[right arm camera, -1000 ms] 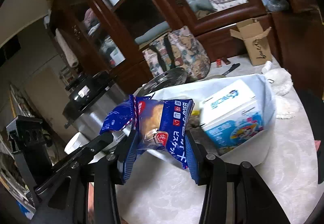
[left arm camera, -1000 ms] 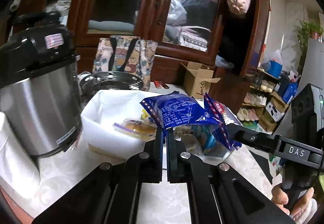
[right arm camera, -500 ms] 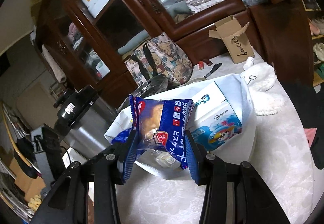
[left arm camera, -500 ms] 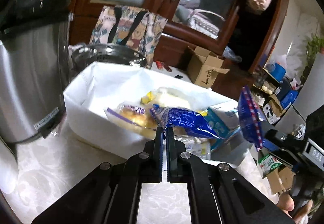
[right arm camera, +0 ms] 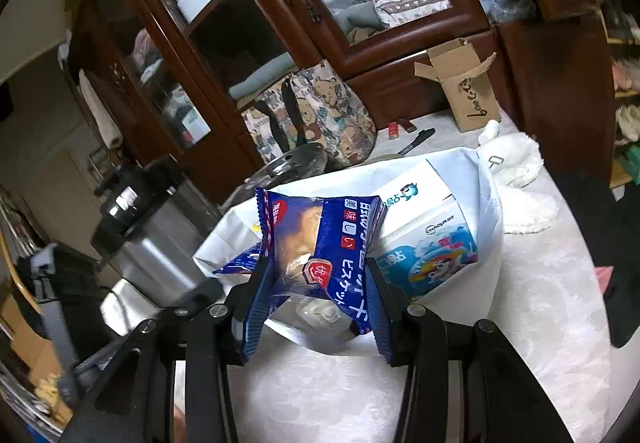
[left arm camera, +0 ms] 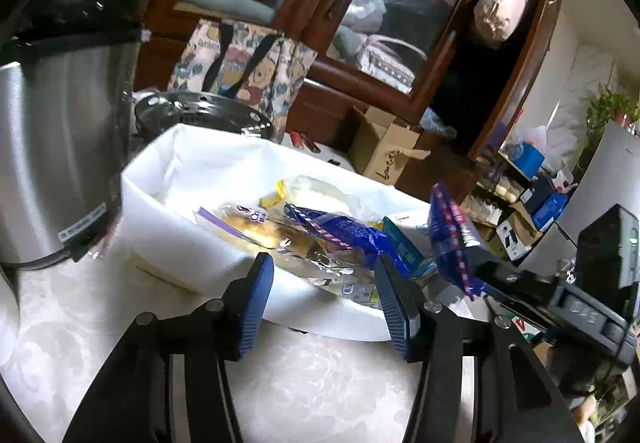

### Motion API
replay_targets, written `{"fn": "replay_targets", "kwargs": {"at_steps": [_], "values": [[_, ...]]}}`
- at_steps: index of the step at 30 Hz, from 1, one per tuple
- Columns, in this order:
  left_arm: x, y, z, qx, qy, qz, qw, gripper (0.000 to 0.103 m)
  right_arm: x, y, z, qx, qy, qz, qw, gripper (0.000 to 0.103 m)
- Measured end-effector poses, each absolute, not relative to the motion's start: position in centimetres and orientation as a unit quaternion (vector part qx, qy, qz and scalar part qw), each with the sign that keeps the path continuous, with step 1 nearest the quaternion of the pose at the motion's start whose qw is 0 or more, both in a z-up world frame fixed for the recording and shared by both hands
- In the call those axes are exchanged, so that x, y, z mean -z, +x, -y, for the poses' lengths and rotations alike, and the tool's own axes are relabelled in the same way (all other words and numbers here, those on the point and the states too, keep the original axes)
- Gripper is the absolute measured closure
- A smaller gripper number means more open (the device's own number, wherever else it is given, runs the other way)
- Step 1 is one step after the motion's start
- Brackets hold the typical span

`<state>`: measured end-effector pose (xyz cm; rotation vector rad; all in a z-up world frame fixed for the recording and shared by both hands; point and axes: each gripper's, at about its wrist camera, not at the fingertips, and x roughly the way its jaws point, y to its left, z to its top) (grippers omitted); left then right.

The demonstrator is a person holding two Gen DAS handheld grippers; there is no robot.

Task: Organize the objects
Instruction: 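Carry both packets over the white bin while the left gripper opens to drop its packet, then lower the biscuit packet into the white bin and open the right gripper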

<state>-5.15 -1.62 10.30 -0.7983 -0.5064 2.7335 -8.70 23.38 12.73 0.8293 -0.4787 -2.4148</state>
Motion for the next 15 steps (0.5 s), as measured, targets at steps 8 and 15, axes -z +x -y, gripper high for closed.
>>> {"fn": "replay_targets", "kwargs": {"at_steps": [8,15], "values": [[-10.3,-4.5,4.6,-0.924,-0.27,0.24,0.126,0.052,-12.6,-7.9,-21.7,0.912,0.293,0.13,0.256,0.06],[-11.5,-2.9,4.6,-0.936,-0.228,0.232,0.135,0.052,-12.9,-7.6,-19.8,0.909,0.287,0.145,0.266,0.06]]}}
